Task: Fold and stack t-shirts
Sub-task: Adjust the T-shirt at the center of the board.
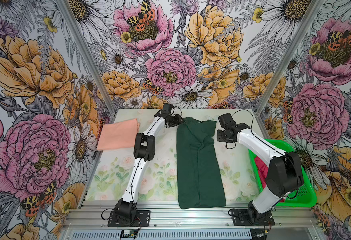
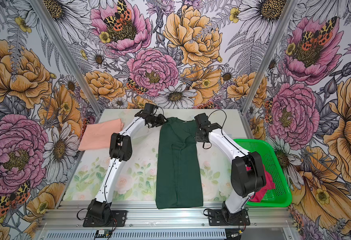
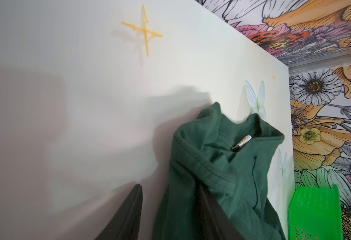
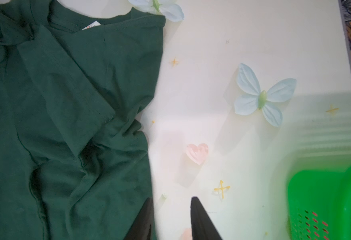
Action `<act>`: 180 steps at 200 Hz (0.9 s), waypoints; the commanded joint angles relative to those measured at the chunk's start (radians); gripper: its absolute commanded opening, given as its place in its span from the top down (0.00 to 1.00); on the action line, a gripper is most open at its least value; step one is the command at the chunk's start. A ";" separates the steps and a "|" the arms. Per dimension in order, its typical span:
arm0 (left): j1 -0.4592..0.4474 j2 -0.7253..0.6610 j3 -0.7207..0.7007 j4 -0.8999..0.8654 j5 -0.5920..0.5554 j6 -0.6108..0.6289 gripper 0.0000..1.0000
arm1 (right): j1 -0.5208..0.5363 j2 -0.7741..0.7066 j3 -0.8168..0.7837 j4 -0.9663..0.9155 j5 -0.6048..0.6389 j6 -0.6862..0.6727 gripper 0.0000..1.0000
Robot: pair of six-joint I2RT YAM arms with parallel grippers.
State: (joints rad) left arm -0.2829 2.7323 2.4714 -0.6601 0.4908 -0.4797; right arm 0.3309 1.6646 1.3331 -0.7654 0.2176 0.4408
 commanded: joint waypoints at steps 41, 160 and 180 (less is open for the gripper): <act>0.061 -0.092 -0.109 -0.081 0.117 0.028 0.44 | 0.014 -0.024 0.007 0.014 0.027 0.019 0.68; -0.060 0.124 0.094 -0.071 0.204 -0.014 1.00 | 0.022 -0.020 0.000 0.011 0.036 0.017 0.70; -0.055 0.133 0.110 -0.072 0.089 -0.018 1.00 | 0.022 -0.026 -0.005 0.010 0.040 0.012 0.71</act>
State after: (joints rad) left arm -0.3382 2.8208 2.5607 -0.7063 0.7059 -0.4931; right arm 0.3466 1.6646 1.3327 -0.7658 0.2287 0.4477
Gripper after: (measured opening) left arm 0.056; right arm 0.295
